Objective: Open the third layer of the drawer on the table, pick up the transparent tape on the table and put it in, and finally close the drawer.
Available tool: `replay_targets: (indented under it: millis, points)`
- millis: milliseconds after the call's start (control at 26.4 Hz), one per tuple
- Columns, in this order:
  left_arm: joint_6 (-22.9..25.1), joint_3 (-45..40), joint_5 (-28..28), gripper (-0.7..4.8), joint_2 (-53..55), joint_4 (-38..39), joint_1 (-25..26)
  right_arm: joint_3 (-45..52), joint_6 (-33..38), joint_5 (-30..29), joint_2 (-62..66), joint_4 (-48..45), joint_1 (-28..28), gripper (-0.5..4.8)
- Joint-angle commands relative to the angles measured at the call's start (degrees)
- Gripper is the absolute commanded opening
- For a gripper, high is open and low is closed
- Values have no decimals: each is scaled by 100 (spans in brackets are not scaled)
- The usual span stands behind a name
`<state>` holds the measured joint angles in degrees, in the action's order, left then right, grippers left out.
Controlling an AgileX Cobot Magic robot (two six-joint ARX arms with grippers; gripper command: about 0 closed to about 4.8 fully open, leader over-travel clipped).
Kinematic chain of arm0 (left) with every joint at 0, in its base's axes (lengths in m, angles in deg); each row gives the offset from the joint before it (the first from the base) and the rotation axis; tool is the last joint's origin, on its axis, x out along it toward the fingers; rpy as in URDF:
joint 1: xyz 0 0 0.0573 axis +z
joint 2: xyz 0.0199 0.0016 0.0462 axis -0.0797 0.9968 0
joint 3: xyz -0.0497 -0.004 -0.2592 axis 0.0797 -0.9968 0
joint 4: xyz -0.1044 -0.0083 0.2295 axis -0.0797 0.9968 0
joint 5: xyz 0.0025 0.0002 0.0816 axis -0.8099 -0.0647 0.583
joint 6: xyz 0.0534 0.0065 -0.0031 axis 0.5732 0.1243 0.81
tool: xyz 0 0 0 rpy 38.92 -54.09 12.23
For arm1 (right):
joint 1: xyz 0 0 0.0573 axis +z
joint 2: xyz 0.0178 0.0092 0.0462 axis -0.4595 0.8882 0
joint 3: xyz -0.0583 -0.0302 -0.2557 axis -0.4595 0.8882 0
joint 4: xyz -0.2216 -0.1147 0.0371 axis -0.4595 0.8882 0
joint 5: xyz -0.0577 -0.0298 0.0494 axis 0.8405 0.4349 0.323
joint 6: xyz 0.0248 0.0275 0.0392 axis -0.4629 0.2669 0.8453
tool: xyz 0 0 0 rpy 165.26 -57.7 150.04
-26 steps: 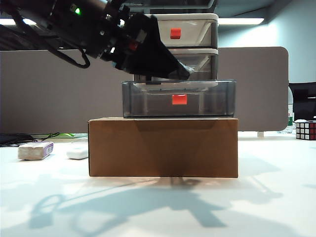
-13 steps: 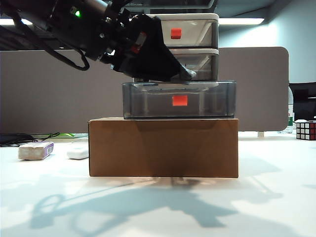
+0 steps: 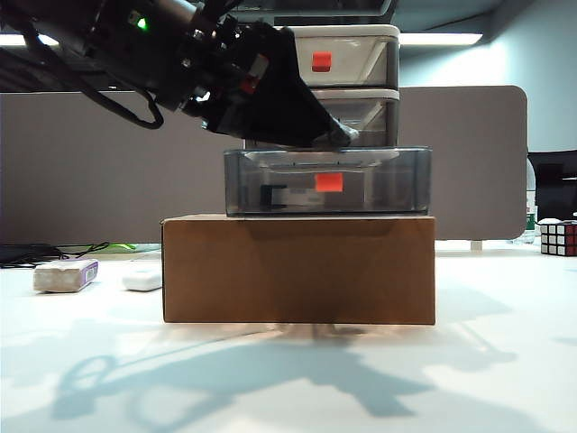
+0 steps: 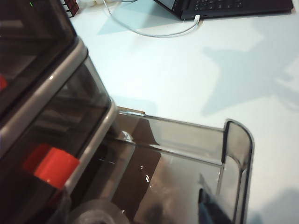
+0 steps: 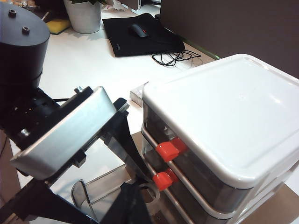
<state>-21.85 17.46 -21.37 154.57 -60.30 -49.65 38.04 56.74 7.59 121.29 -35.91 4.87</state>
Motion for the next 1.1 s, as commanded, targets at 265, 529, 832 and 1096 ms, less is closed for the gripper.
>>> replay_targets:
  millis: [265, 529, 832, 1096]
  points:
    - [-645, 20, -1270, -6, -1078, 2367, -387, -35, -24, 0, -33, 79, -2, -5]
    - [-592, 4, -481, -6, -516, 2155, -404, -33, -164, 2, -7, -83, -2, -5]
    - [-544, 4, -337, -6, -254, 1926, -404, -719, -273, 227, 1429, -1469, -142, -5]
    - [-481, 4, 348, -6, -208, 1580, -407, -2365, -293, 623, 2992, 173, -181, -5]
